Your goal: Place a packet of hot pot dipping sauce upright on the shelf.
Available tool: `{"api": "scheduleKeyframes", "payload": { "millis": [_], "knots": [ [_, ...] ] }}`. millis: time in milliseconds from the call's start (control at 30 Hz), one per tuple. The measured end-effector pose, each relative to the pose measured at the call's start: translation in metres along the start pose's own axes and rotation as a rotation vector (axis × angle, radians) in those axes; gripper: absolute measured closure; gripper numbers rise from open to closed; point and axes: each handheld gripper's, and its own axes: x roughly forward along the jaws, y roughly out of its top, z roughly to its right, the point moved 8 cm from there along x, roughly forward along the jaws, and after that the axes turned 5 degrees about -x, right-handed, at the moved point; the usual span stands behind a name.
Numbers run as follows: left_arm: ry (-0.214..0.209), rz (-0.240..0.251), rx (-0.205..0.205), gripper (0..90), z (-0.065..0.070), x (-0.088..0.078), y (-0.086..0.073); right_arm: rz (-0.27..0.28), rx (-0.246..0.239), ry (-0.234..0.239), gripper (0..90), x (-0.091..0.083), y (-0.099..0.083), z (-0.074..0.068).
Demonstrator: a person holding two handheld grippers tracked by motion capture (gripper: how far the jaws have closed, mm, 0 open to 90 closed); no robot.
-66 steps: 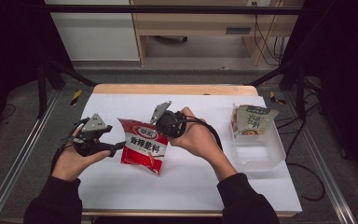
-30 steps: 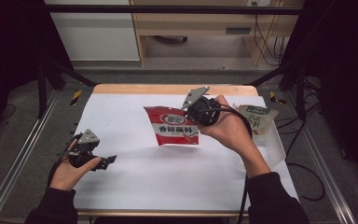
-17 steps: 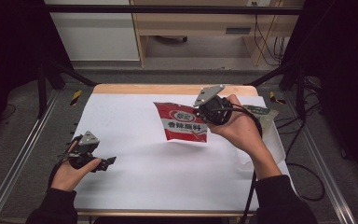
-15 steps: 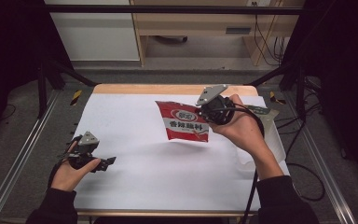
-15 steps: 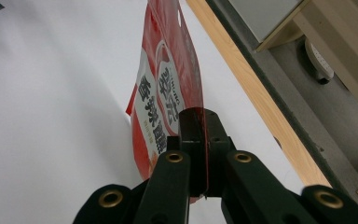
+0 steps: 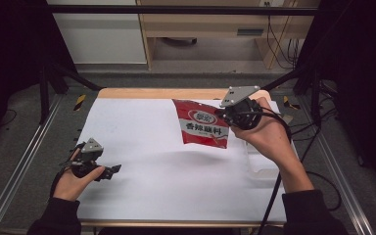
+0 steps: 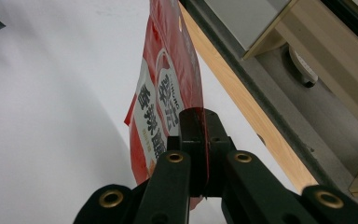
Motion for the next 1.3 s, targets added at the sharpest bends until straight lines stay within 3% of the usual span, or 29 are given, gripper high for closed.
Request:
{"api": "scheduleKeyframes", "payload": {
  "millis": [633, 1300],
  "knots": [
    [0.006, -0.006, 0.000, 7.0, -0.001, 0.003, -0.003, 0.043, 0.013, -0.058, 90.0, -0.044, 0.003, 0.017],
    [0.008, -0.006, -0.007, 6.6, -0.003, 0.003, -0.005, 0.053, 0.066, -0.114, 90.0, -0.079, -0.023, 0.033]
  ]
}}
